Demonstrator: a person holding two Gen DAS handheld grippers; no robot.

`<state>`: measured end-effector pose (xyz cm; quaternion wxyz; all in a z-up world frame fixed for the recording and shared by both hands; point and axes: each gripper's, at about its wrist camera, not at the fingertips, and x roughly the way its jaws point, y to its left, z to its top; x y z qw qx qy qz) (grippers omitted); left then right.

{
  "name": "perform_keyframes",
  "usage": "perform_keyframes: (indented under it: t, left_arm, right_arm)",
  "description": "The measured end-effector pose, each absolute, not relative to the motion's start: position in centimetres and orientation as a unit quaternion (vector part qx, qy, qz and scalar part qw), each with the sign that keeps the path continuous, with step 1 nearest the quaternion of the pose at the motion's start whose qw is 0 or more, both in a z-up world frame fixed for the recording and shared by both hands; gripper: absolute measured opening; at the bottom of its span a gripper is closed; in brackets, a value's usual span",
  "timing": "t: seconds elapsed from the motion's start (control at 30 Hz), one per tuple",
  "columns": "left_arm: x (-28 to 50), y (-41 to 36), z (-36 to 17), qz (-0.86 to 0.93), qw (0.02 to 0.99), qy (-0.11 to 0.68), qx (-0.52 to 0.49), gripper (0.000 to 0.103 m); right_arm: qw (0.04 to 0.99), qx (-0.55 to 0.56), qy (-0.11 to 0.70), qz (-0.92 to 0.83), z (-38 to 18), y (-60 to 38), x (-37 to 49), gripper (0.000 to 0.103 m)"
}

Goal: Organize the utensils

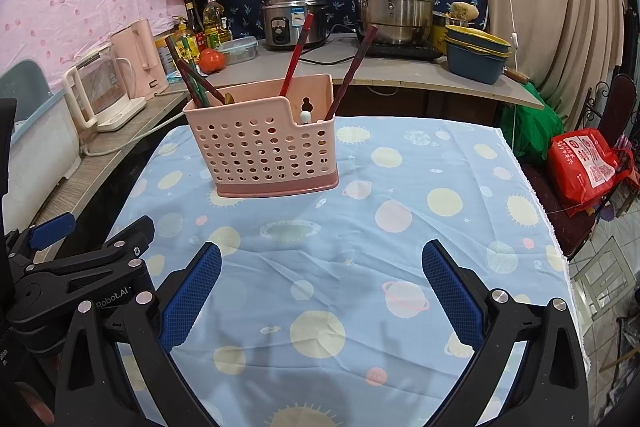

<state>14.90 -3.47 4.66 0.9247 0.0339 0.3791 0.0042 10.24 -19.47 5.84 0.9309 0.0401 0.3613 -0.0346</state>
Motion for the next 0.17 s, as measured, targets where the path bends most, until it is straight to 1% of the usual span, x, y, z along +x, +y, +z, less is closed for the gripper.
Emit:
perform_keyframes:
  t: [0.17]
  left_arm:
    - [15.01,-3.71,4.37,-0.004,0.924,0.381,0.042,0.096]
  right_arm:
    - [0.929,0.04,0.366,-0.035,5.19,-19.76,10.47,0.097]
